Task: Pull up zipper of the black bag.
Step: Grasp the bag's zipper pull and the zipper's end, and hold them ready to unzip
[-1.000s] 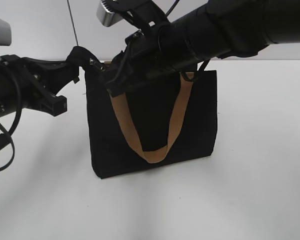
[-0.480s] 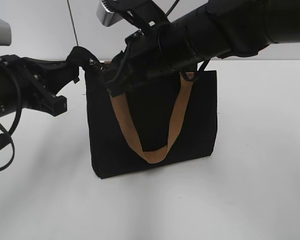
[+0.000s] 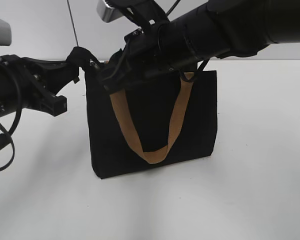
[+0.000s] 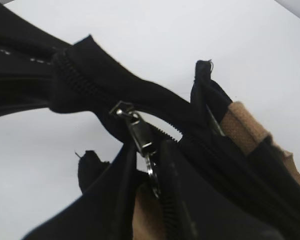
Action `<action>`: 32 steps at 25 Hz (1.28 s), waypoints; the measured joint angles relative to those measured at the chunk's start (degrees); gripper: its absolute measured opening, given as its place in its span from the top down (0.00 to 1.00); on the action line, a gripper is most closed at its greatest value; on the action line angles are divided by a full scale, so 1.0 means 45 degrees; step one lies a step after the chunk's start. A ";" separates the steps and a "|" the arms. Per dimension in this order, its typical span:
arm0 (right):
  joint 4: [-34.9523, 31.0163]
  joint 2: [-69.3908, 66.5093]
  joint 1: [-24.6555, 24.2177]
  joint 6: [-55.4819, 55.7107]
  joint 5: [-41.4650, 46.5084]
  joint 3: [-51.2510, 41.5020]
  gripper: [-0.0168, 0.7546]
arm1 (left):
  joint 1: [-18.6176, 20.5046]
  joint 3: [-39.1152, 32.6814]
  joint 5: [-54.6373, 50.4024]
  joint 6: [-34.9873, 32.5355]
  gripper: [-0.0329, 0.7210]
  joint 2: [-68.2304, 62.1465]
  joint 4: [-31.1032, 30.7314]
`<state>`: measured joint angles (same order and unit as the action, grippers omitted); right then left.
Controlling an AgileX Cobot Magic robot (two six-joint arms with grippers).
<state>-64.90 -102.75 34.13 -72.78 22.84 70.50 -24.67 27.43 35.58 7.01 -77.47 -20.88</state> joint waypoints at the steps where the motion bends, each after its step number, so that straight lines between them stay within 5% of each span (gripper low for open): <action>1: -0.0012 0.0000 0.0000 0.0000 0.0000 0.0000 0.80 | 0.0000 0.0000 0.0000 0.0000 0.96 0.0000 0.0000; 4: 0.0014 0.0000 0.0000 0.0000 0.0171 0.0000 0.81 | 0.0000 0.0000 0.0000 0.0000 0.96 0.0000 0.0000; 9: 0.0036 -0.0014 0.0000 0.0000 0.0185 0.0000 0.98 | 0.0000 0.0000 0.0000 0.0000 0.96 0.0000 0.0000; 32: 0.0098 0.0245 -0.0870 0.0003 0.1210 0.0000 0.98 | 0.0542 0.0024 -0.3045 0.0000 0.96 0.0000 0.0511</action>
<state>-64.46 -101.65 30.21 -72.77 28.28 70.50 -22.23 27.54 21.88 7.01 -77.47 -18.58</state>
